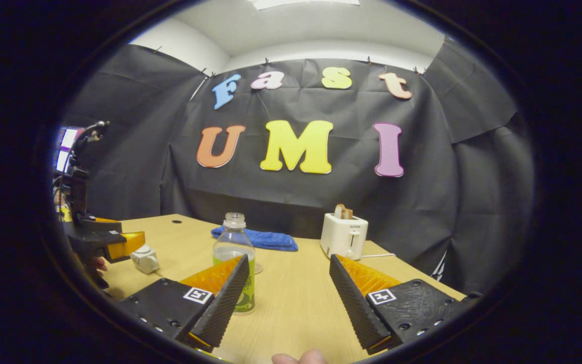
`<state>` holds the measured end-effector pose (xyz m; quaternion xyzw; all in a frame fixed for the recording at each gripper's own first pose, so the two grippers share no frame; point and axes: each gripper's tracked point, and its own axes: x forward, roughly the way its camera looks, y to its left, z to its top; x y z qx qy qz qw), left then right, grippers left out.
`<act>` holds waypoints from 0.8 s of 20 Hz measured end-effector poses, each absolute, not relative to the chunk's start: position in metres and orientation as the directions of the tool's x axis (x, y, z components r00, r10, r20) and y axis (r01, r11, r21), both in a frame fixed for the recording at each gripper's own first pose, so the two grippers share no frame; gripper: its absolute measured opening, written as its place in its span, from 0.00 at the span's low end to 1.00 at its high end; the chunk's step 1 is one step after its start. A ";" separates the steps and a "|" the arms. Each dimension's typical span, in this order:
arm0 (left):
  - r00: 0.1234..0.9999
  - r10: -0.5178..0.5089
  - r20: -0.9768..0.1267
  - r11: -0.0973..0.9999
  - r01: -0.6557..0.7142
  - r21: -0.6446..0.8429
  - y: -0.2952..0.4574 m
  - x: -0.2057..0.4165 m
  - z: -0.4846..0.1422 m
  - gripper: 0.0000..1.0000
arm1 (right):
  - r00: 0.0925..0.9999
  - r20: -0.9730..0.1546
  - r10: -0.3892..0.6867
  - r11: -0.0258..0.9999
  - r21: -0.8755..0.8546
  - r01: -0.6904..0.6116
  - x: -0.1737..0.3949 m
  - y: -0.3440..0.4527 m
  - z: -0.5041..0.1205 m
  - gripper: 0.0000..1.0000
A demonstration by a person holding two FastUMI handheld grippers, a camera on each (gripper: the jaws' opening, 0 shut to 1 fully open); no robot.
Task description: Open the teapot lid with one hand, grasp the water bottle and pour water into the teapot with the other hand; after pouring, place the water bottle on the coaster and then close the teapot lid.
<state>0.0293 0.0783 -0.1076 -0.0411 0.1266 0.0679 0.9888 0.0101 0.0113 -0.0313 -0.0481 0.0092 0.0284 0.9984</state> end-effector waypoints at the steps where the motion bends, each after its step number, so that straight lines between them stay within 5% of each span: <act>1: 0.953 0.124 -0.276 0.987 -0.147 -0.065 0.079 0.033 -0.113 0.92 | 0.998 -0.021 0.051 0.994 -0.096 -0.053 0.010 0.009 -0.031 0.95; 16: 0.928 0.161 -0.336 0.985 -0.174 -0.008 0.091 0.050 -0.132 0.21 | 0.998 -0.051 0.022 0.996 -0.085 -0.027 0.020 -0.002 -0.044 0.95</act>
